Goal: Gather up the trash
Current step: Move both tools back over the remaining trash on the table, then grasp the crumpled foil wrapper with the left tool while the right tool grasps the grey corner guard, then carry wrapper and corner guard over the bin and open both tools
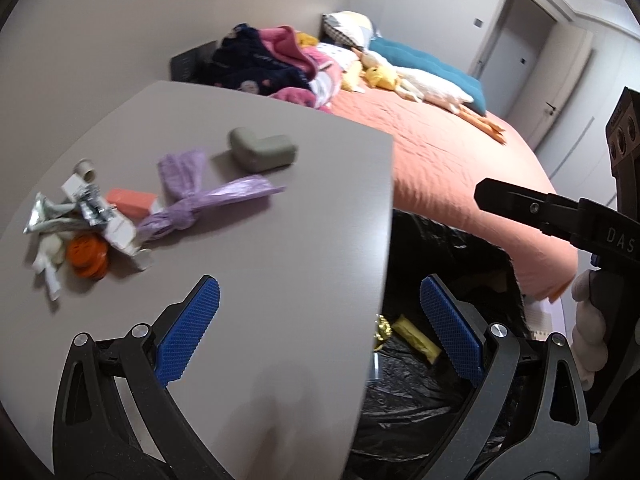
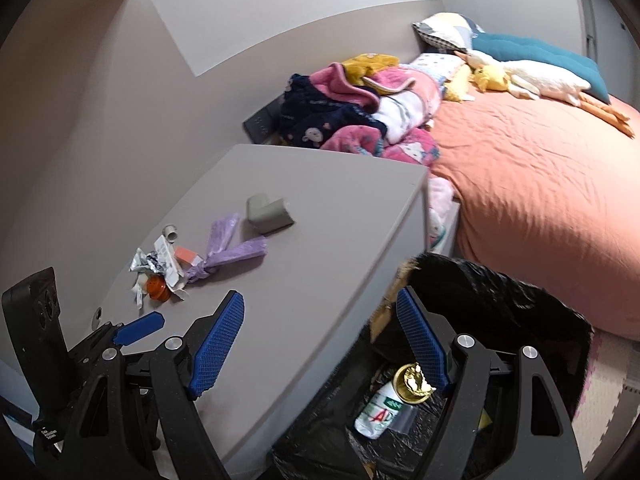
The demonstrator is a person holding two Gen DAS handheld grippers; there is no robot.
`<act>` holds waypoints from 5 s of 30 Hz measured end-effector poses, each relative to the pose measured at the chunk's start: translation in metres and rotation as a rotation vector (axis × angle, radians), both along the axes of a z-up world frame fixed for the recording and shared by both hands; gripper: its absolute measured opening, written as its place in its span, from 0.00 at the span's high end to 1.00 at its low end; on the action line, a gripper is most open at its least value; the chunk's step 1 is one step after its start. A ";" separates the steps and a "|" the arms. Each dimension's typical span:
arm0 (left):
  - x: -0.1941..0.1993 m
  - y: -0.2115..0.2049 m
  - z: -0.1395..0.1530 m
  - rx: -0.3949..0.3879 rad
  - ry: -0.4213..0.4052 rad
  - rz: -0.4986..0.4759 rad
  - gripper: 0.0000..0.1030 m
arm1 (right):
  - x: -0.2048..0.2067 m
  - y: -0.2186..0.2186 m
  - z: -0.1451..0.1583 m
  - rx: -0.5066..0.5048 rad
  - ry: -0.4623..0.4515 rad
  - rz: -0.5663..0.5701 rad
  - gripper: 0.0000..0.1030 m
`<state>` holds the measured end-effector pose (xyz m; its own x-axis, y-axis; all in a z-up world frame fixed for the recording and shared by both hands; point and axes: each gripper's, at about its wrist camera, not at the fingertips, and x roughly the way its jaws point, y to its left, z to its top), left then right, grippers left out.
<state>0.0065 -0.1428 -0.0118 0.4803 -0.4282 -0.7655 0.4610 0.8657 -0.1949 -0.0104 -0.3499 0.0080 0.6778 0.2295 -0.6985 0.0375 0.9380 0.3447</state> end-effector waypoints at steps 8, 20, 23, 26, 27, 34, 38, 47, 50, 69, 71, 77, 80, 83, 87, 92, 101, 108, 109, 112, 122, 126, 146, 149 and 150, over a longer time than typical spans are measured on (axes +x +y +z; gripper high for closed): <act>0.016 0.037 -0.005 -0.012 0.023 0.095 0.06 | 0.028 0.027 -0.007 -0.016 0.021 0.053 0.23; 0.050 0.087 -0.001 -0.047 0.038 0.265 0.06 | 0.071 0.065 -0.016 -0.052 0.039 0.114 0.23; 0.058 0.093 -0.003 -0.023 0.034 0.286 0.06 | 0.083 0.073 -0.019 -0.065 0.041 0.125 0.23; 0.068 0.099 -0.007 -0.003 0.037 0.307 0.06 | 0.097 0.081 -0.022 -0.080 0.045 0.134 0.23; 0.073 0.102 -0.009 0.004 0.041 0.322 0.06 | 0.101 0.083 -0.024 -0.084 0.046 0.136 0.23; 0.095 0.111 -0.013 0.034 0.036 0.369 0.11 | 0.133 0.094 -0.039 -0.112 0.069 0.136 0.23; 0.106 0.110 -0.016 0.050 0.043 0.366 0.21 | 0.149 0.098 -0.047 -0.135 0.077 0.130 0.23; 0.124 0.104 -0.027 0.093 0.075 0.379 0.36 | 0.181 0.100 -0.060 -0.194 0.075 0.106 0.18; 0.127 0.108 -0.031 0.094 0.081 0.406 0.46 | 0.188 0.103 -0.067 -0.218 0.085 0.121 0.18; 0.116 0.122 -0.015 0.001 0.055 0.421 0.88 | 0.187 0.092 -0.071 -0.158 0.108 0.150 0.41; 0.115 0.120 -0.011 -0.003 0.048 0.418 0.88 | 0.184 0.089 -0.065 -0.147 0.098 0.148 0.41; 0.102 0.109 0.006 -0.013 0.017 0.391 0.88 | 0.168 0.080 -0.044 -0.120 0.077 0.148 0.41; 0.096 0.099 0.014 -0.020 0.004 0.364 0.88 | 0.158 0.074 -0.034 -0.101 0.069 0.147 0.40; 0.090 0.088 0.020 -0.024 -0.008 0.334 0.88 | 0.146 0.068 -0.023 -0.093 0.054 0.144 0.40; 0.082 0.073 0.026 -0.032 -0.019 0.298 0.88 | 0.129 0.061 -0.012 -0.084 0.034 0.140 0.40; 0.070 0.053 0.030 -0.038 -0.034 0.253 0.88 | 0.106 0.051 -0.001 -0.075 0.014 0.128 0.40; 0.043 0.023 0.034 -0.057 -0.043 0.168 0.88 | 0.062 0.029 0.011 -0.065 -0.013 0.092 0.40; 0.024 -0.001 0.036 -0.064 -0.045 0.090 0.88 | 0.033 0.009 0.017 -0.051 -0.023 0.059 0.40; 0.022 -0.005 0.036 -0.064 -0.046 0.078 0.88 | 0.030 0.007 0.018 -0.050 -0.024 0.054 0.40; 0.016 -0.016 0.037 -0.069 -0.048 0.042 0.88 | 0.020 -0.003 0.020 -0.043 -0.027 0.033 0.40; 0.007 -0.058 0.037 -0.077 -0.047 -0.072 0.88 | -0.011 -0.045 0.021 -0.037 -0.032 -0.051 0.40; 0.002 -0.078 0.037 -0.072 -0.047 -0.129 0.88 | -0.023 -0.063 0.020 -0.033 -0.032 -0.090 0.40; -0.020 -0.143 0.029 -0.061 -0.004 -0.332 0.79 | -0.063 -0.123 0.016 -0.023 -0.030 -0.223 0.40; -0.021 -0.152 0.024 -0.004 0.025 -0.328 0.04 | -0.067 -0.129 0.016 -0.018 -0.031 -0.248 0.29; -0.023 -0.153 0.024 0.014 0.004 -0.308 0.07 | -0.068 -0.131 0.016 -0.019 -0.028 -0.259 0.21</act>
<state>-0.0169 -0.2956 0.0120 0.3263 -0.5429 -0.7739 0.7014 0.6878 -0.1868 -0.0784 -0.4807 0.0244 0.7315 0.0329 -0.6811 0.2677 0.9048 0.3312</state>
